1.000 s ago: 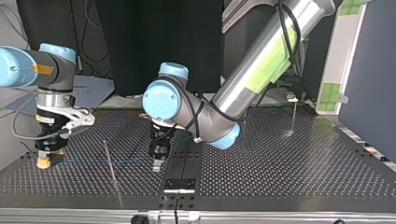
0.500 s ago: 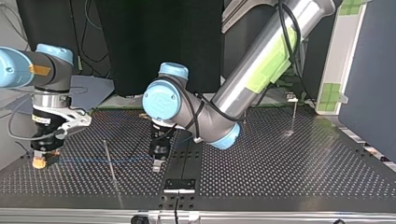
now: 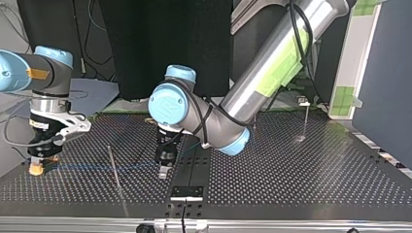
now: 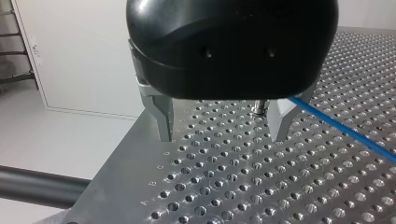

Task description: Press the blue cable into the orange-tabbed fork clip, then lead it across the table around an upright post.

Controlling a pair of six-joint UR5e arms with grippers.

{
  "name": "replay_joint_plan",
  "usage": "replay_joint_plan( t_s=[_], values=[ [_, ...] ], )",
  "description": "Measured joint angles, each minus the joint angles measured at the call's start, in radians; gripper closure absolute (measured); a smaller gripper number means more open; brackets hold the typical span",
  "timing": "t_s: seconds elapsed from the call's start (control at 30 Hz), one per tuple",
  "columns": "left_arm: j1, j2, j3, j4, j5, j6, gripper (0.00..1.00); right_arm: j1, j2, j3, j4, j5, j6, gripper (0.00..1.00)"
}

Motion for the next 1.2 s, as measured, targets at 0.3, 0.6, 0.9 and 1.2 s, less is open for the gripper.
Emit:
replay_joint_plan(
  t_s=[0.3, 0.6, 0.9, 1.2],
  values=[
    [0.000, 0.000, 0.000, 0.000, 0.000, 0.000, 0.00, -0.026, 0.002, 0.000, 0.000, -0.005, 0.005, 1.00],
    [0.000, 0.000, 0.000, 0.000, 0.000, 0.000, 0.00, -0.048, 0.004, 0.000, 0.000, -0.009, 0.009, 1.00],
    [0.000, 0.000, 0.000, 0.000, 0.000, 0.000, 0.00, -0.061, 0.005, 0.000, 0.000, -0.011, 0.011, 1.00],
    [0.000, 0.000, 0.000, 0.000, 0.000, 0.000, 0.00, -0.069, 0.006, 0.000, 0.000, -0.013, 0.012, 1.00]
  ],
)
